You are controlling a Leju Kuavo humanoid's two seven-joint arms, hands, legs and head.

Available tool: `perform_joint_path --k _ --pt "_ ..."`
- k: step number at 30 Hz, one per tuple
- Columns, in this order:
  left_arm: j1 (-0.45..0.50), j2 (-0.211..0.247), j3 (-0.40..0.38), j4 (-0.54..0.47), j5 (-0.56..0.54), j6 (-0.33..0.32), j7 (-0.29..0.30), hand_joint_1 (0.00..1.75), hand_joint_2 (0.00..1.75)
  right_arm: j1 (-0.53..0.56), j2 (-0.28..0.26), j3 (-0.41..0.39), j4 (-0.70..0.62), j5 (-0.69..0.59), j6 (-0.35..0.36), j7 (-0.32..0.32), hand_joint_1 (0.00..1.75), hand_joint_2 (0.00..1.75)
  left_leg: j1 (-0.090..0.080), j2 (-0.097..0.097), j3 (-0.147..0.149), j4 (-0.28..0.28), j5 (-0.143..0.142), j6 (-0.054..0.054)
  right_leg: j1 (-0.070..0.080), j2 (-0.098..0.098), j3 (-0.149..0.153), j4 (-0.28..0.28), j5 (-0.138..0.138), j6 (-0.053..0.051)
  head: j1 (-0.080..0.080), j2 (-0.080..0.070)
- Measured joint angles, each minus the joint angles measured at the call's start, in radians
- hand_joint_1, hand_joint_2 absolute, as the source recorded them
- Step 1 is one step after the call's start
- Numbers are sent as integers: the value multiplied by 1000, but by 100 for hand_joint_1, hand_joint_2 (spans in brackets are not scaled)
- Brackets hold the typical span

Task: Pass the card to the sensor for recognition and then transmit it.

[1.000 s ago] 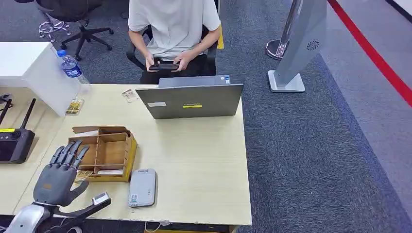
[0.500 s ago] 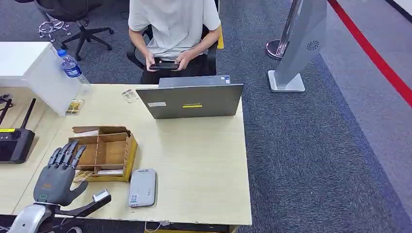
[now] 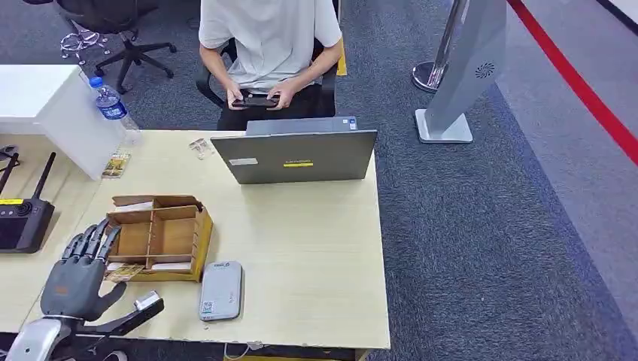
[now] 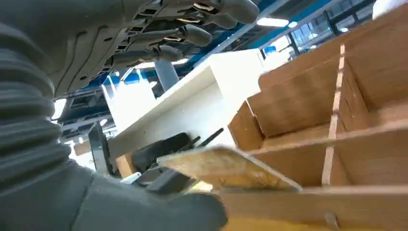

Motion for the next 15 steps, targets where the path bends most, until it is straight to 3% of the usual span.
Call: perform_joint_path --k 5,15 --pt "1 -4 2 0 45 -77 5 175 175 0 0 -18 -5 13 8 0 0 175 0 0 0 0 0 0 0 0 0 0 0 0 0 0" --pt "2 -5 18 -1 65 -102 3 175 175 0 0 -40 -13 31 13 0 0 175 0 0 0 0 0 0 0 0 0 0 0 0 0 0"
